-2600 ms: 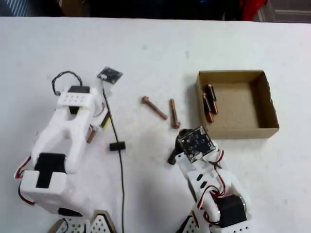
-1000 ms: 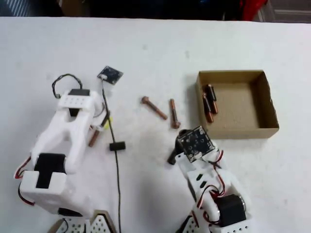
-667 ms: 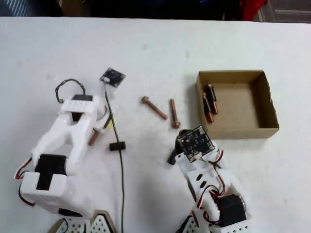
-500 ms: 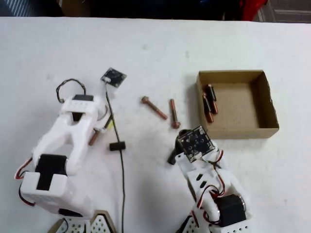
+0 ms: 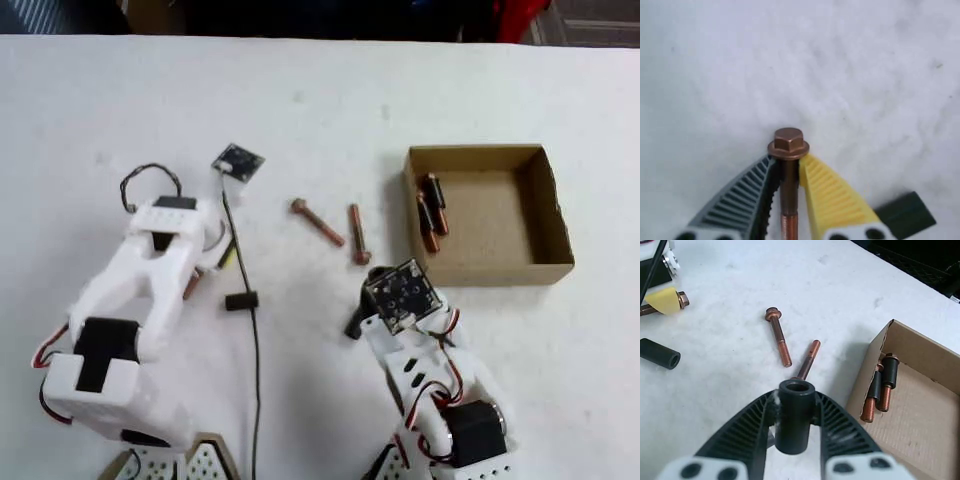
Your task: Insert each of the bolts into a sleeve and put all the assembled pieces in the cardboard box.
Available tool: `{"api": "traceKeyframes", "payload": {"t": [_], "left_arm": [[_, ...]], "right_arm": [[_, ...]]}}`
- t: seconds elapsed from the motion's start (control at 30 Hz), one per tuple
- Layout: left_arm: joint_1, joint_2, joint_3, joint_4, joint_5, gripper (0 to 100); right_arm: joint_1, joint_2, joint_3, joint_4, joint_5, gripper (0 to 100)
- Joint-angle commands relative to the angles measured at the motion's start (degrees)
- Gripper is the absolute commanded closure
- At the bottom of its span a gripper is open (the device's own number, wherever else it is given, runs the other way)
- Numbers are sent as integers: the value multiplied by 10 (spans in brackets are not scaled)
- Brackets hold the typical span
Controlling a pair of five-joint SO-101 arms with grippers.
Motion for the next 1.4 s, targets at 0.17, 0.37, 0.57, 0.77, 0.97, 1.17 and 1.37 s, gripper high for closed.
{"api": "traceKeyframes", "payload": {"t": [0.17, 0.37, 0.57, 0.77, 0.97, 1.17, 1.37], "left_arm": [[7, -33, -1, 7, -4, 965], [7, -34, -1, 7, -5, 978], [7, -34, -20, 55, 0, 976], [7, -34, -68, 138, 29, 976], [7, -34, -131, 196, 146, 976], [7, -34, -207, 267, 170, 976], [7, -35, -267, 325, 187, 977]], "right_arm": [[-4, -3, -2, -15, 2, 980], [-5, -3, 5, -14, 2, 978], [-60, -3, 20, -12, 1, 978], [-65, -3, 20, -12, 1, 978], [-65, -3, 20, -15, 1, 981], [-66, -3, 20, -28, 1, 981], [-65, -3, 20, -80, 1, 981]]}}
